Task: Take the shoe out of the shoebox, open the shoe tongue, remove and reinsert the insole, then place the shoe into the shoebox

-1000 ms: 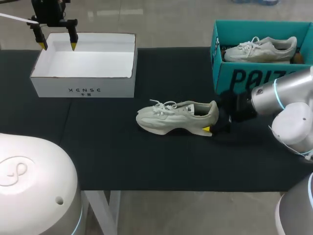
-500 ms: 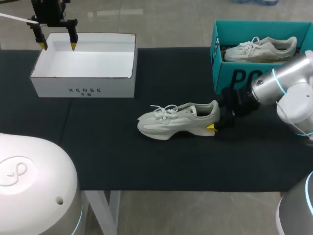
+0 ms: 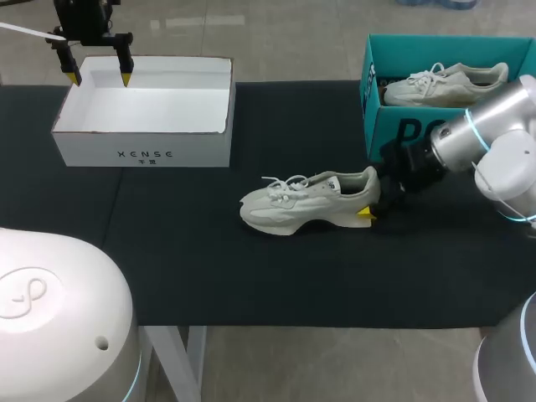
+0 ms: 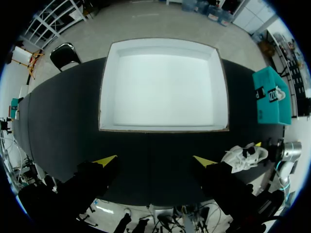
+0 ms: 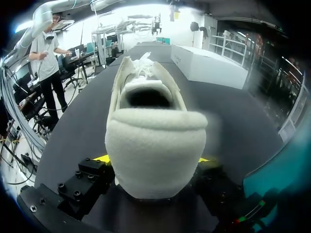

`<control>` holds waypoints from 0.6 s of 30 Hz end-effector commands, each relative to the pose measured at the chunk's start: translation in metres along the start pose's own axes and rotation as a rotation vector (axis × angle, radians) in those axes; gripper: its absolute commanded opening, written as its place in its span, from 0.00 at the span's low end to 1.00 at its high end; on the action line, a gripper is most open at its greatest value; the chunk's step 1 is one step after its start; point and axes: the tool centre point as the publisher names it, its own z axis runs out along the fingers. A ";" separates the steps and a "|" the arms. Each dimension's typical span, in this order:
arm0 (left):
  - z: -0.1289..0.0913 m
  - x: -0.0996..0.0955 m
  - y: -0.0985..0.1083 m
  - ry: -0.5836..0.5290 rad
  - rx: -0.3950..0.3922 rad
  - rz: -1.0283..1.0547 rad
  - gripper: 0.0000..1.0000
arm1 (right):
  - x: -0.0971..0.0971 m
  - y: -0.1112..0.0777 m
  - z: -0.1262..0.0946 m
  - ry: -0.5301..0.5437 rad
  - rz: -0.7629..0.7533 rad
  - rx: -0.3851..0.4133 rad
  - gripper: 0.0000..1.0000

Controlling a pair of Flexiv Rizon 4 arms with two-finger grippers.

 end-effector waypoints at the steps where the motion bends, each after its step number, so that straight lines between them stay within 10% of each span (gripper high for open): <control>1: 0.000 0.000 0.000 0.000 0.000 0.000 1.00 | -0.001 -0.005 0.010 0.004 0.001 0.006 0.00; 16: 0.000 0.000 0.000 0.000 0.000 0.000 1.00 | -0.001 -0.005 0.010 0.004 0.001 0.006 0.00; 18: -0.002 0.027 0.014 -0.035 0.019 -0.047 1.00 | -0.001 -0.005 0.010 0.004 0.001 0.006 0.00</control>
